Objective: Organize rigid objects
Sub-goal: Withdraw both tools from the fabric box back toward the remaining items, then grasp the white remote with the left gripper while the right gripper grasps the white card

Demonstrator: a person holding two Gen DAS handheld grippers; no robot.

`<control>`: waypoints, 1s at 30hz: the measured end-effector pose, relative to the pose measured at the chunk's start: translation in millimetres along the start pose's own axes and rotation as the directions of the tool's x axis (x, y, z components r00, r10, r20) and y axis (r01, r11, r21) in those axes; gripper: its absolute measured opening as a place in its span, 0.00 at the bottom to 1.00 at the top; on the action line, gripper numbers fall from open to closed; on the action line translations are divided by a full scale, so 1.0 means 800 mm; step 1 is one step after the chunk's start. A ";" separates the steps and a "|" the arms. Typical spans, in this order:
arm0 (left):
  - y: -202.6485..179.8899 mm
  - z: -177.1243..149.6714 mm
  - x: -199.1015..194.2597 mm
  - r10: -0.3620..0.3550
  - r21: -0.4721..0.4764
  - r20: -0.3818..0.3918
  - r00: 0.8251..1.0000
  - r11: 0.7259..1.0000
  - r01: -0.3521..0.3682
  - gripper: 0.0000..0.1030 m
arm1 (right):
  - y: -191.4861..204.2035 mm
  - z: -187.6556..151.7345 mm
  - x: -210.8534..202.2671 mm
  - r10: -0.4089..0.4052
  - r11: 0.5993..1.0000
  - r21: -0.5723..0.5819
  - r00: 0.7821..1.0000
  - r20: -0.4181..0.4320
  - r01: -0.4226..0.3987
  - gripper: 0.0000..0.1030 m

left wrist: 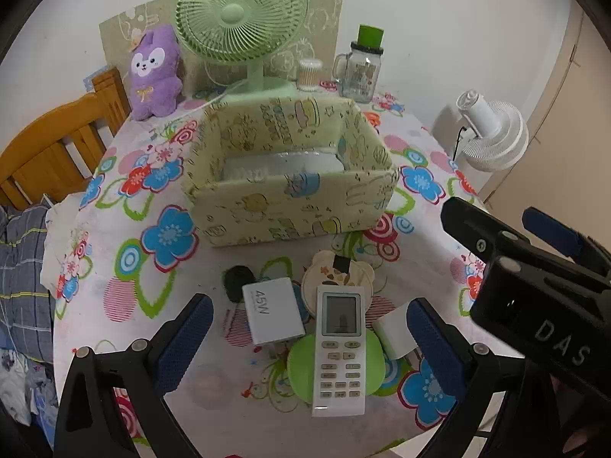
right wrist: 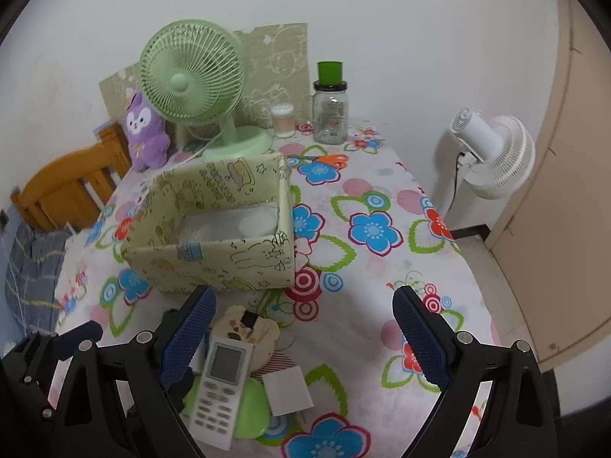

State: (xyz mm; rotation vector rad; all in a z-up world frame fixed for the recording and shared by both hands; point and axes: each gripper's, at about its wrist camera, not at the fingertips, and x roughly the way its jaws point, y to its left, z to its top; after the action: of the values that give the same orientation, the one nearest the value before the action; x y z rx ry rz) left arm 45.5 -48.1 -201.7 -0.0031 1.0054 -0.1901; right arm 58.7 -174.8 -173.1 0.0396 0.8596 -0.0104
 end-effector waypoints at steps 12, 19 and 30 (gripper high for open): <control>-0.010 -0.022 0.051 0.020 -0.049 -0.028 0.999 0.999 -0.021 0.96 | -0.012 -0.025 0.046 0.042 0.998 -0.052 0.999 -0.034 -0.044 0.93; -0.022 -0.037 0.069 0.041 -0.039 -0.047 0.998 0.998 -0.043 0.93 | -0.020 -0.043 0.066 0.058 0.997 -0.052 0.996 -0.066 -0.061 0.93; -0.031 -0.051 0.079 0.096 -0.026 -0.036 0.995 0.995 -0.097 0.79 | -0.021 -0.066 0.082 0.077 0.995 -0.048 0.991 -0.107 -0.082 0.93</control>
State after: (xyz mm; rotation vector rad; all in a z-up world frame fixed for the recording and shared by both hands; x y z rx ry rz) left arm 40.3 -78.8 -274.4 0.0234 1.0408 -0.0880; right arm 61.3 -189.2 -258.1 0.0258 0.9630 0.0897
